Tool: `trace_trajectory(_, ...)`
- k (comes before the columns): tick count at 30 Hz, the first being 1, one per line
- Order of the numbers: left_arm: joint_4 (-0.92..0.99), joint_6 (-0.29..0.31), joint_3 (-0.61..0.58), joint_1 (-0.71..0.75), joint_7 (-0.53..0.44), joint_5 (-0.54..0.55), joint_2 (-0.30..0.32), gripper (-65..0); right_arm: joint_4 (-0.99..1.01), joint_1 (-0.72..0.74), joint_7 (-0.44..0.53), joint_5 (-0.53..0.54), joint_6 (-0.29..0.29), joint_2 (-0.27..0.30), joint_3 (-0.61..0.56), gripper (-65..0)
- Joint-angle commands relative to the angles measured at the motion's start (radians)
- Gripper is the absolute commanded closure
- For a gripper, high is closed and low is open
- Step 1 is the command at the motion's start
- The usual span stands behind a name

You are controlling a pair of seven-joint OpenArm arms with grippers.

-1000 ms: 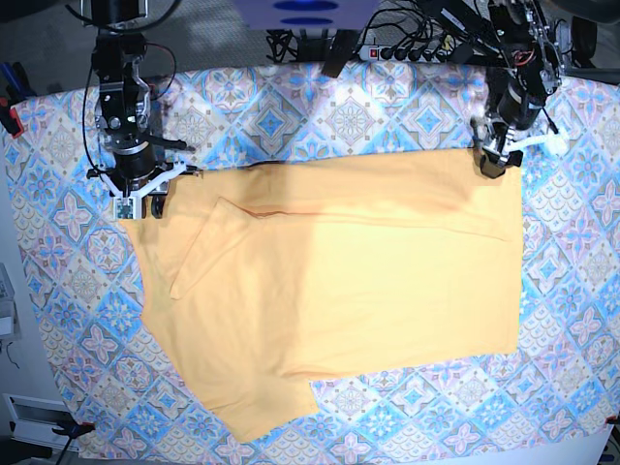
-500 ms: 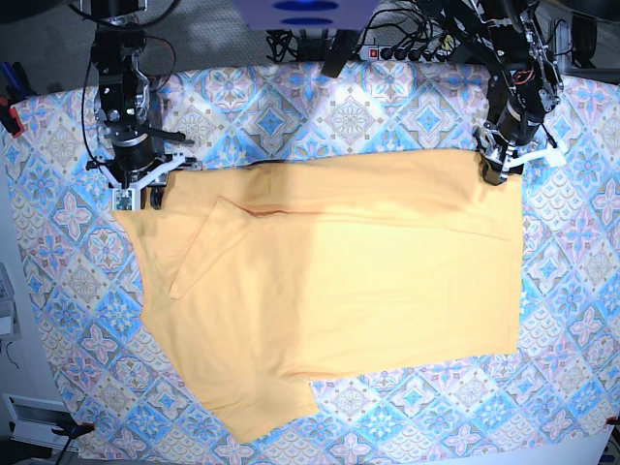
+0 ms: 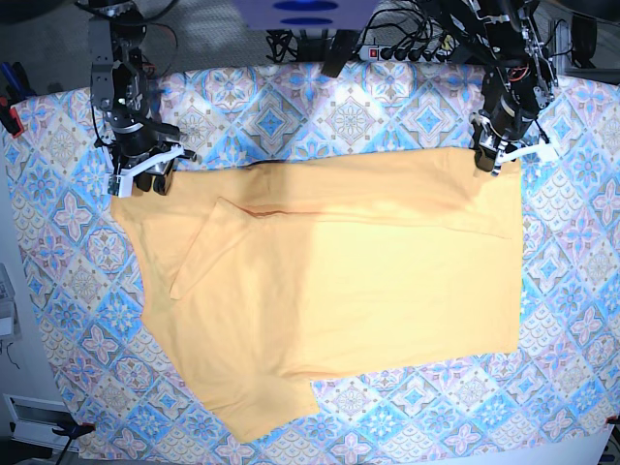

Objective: Fold the T-shirt properly

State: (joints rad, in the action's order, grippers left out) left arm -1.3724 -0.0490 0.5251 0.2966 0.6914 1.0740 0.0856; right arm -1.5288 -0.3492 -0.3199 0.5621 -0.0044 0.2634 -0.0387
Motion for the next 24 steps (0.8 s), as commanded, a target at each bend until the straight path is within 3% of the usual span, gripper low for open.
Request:
trace_trajectory(1, -0.008, -0.004, -0.001, 0.000, 0.011, -0.007, 0.006, 0.0, -0.002, 0.020, 0.028, 0.026, 0.005, 0.010, 0.007, -19.9)
trace_trajectory(8, -0.008, -0.004, -0.001, 0.002, 0.011, -0.007, 0.009, 0.0, 0.037, 0.028, 0.026, 0.112, 0.004, 0.006, 0.049, -20.0)
trace_trajectory(15, -0.006, -0.004, -0.001, 0.000, 0.011, -0.007, 0.009, 0.0, 0.053, 0.006, -0.089, 0.164, 0.007, -0.016, 0.201, -20.0)
trace_trajectory(24, -0.006, -0.004, -0.001, -0.001, 0.011, -0.007, 0.006, 0.0, 0.152, 0.081, -0.097, 0.166, 0.008, -0.029, 0.211, -20.0)
